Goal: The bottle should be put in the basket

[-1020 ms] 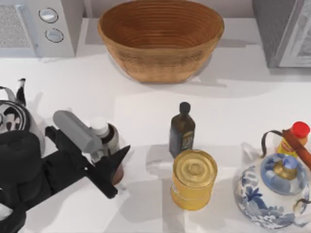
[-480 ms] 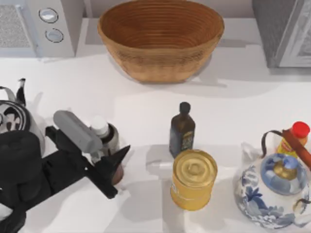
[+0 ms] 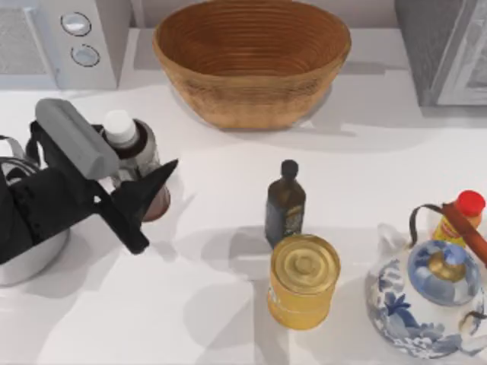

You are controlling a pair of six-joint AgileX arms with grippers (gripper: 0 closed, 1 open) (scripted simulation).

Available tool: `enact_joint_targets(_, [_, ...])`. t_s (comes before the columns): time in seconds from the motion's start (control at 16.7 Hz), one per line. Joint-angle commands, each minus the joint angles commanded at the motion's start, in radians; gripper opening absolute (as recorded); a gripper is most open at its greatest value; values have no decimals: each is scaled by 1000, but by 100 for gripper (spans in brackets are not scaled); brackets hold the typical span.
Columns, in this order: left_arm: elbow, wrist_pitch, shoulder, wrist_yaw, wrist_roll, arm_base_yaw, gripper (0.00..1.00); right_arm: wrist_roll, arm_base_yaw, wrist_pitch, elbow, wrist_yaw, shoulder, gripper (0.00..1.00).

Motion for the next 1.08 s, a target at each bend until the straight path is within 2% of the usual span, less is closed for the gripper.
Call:
enact_joint_targets(0.42, [71,-718,-497,247,156,279,0,0,0,0,0,0,0,100])
enact_joint_targets(0.6, [51,-959,-667,333,197,385,0,0,0,0,0,0,0,100])
enact_joint_targets(0.84, [1,-1151,-823,406,221,487,0,0,0,0,0,0,0,100])
enact_joint_targets(1.08, [-29,-1222,-885,430,225,524,0,0,0,0,0,0,0,100])
